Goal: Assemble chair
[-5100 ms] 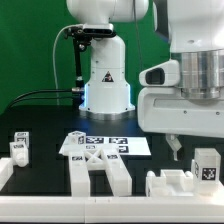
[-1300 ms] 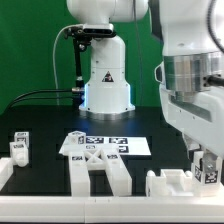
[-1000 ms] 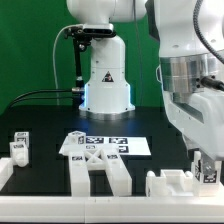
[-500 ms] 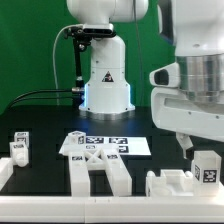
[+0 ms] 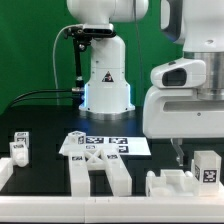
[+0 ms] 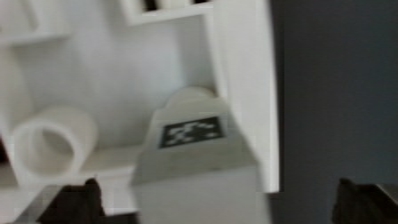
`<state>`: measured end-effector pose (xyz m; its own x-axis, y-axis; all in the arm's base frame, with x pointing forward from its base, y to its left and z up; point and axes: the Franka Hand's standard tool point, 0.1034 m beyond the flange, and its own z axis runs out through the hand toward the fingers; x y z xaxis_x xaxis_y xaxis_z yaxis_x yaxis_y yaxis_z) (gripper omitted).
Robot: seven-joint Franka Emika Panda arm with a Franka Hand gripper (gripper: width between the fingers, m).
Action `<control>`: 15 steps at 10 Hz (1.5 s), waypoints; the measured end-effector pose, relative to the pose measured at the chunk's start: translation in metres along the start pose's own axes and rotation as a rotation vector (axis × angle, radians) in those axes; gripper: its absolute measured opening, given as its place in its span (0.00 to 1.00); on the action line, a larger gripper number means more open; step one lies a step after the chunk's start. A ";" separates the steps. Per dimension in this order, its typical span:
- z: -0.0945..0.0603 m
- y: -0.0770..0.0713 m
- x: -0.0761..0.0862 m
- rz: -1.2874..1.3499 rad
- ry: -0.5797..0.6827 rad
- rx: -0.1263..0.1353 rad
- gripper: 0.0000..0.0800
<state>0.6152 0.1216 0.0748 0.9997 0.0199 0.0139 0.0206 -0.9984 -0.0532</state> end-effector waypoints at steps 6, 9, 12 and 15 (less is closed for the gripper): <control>0.000 0.002 0.002 0.443 0.004 -0.001 0.35; -0.001 0.003 0.002 0.902 0.007 0.000 0.35; 0.000 0.009 0.001 1.369 -0.033 0.053 0.36; 0.000 0.006 0.001 1.523 -0.034 0.045 0.36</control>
Offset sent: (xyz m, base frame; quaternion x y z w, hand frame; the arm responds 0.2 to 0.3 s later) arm 0.0000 0.0000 0.0000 0.0000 0.0000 0.0650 0.9979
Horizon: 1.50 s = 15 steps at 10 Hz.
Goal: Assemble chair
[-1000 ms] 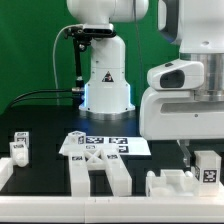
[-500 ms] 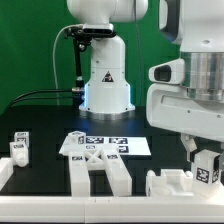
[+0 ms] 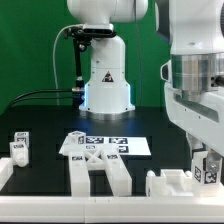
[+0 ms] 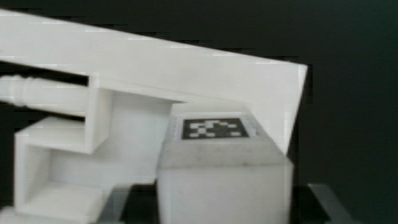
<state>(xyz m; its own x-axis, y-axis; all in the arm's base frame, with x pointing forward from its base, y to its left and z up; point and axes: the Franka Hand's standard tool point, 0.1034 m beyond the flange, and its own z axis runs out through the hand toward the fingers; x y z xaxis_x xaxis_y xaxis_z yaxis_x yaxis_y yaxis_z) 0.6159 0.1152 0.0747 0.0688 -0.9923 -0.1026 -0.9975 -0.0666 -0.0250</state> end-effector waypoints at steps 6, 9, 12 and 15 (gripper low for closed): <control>0.002 0.003 -0.002 0.006 -0.022 0.012 0.72; 0.001 0.002 -0.006 -0.377 -0.020 0.010 0.80; 0.001 0.002 -0.005 -0.615 -0.016 0.011 0.81; 0.001 0.002 -0.009 -1.174 0.029 -0.022 0.81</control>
Offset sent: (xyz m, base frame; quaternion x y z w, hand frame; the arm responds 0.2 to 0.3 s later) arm 0.0000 0.0000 0.0000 0.0000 0.0000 -0.0650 0.9979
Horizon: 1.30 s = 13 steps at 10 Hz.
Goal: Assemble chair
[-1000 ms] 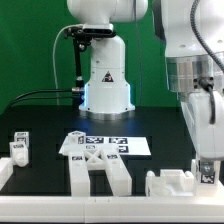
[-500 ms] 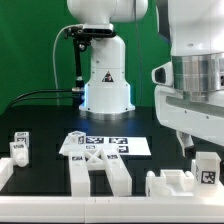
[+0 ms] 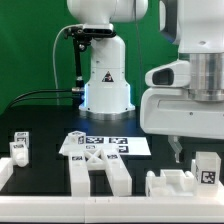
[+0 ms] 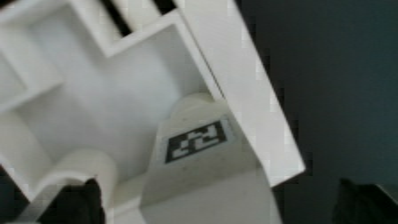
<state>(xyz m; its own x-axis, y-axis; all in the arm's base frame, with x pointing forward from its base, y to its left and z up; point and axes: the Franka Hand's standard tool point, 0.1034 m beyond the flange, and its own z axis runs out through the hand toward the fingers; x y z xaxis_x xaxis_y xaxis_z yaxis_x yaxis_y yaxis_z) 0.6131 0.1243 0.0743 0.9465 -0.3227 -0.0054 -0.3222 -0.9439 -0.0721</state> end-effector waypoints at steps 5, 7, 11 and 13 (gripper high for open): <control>0.000 0.002 0.001 0.309 -0.001 -0.001 0.37; 0.000 0.003 0.001 0.543 -0.002 -0.006 0.37; -0.001 0.004 0.004 1.126 -0.044 0.043 0.36; 0.001 0.011 0.005 1.335 -0.081 0.093 0.36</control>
Offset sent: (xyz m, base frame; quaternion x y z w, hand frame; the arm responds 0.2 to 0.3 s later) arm 0.0000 0.0000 0.0000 0.0000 0.0000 0.1296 0.9916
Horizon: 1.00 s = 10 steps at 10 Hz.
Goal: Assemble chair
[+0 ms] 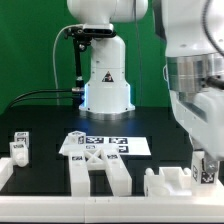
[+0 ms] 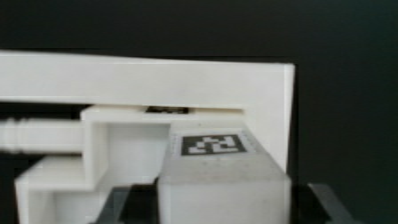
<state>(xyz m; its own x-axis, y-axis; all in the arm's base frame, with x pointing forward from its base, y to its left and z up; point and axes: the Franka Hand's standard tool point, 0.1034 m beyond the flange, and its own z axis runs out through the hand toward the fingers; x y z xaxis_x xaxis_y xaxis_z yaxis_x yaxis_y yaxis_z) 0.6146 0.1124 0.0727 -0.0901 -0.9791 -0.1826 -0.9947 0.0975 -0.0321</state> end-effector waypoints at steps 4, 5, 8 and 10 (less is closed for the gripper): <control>-0.001 0.000 0.000 0.217 -0.018 -0.002 0.36; 0.000 0.000 0.001 0.229 -0.016 -0.002 0.37; 0.000 0.001 0.000 0.221 -0.016 -0.003 0.74; -0.016 -0.003 -0.007 0.206 -0.031 0.013 0.80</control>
Offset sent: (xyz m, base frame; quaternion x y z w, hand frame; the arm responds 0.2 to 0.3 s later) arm -0.0008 0.0032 0.0026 -0.0056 0.0044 0.1221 0.9925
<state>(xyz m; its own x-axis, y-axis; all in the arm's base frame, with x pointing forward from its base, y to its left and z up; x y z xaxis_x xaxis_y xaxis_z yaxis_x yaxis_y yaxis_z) 0.6169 0.1161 0.0898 -0.2895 -0.9323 -0.2170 -0.9548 0.2974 -0.0040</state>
